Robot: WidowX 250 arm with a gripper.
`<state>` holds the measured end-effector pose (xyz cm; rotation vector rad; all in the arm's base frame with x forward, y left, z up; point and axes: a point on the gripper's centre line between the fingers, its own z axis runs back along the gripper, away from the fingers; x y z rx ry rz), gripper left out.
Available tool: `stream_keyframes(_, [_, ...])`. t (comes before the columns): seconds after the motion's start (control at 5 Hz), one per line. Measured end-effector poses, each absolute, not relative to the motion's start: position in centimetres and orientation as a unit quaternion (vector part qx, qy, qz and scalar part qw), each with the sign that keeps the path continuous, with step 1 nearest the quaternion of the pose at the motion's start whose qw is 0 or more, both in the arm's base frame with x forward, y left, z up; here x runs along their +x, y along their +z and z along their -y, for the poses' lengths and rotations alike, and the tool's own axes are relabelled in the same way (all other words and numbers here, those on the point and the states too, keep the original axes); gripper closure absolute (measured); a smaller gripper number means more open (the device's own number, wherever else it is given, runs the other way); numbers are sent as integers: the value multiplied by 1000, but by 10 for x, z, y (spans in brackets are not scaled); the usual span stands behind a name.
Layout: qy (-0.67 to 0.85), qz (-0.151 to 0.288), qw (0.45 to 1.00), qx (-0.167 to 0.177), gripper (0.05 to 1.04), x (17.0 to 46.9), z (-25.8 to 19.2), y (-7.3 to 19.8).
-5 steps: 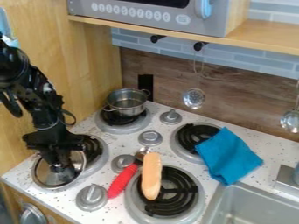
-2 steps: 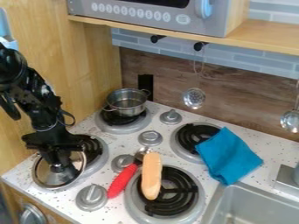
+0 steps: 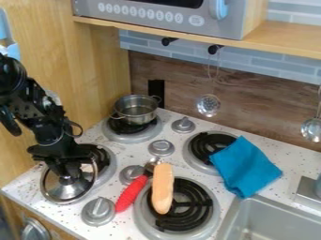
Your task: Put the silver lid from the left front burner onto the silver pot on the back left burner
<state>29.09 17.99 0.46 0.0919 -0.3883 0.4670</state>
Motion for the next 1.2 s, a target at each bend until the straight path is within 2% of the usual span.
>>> stream_keyframes(0.4, [224, 188, 956, 32, 767, 296, -178, 9])
stream_keyframes(0.6, [230, 199, 952, 37, 767, 313, -180, 22])
stream_keyframes(0.8, [203, 216, 954, 45, 767, 333, -173, 26])
stream_keyframes(1.2, [186, 216, 957, 54, 767, 352, -174, 27])
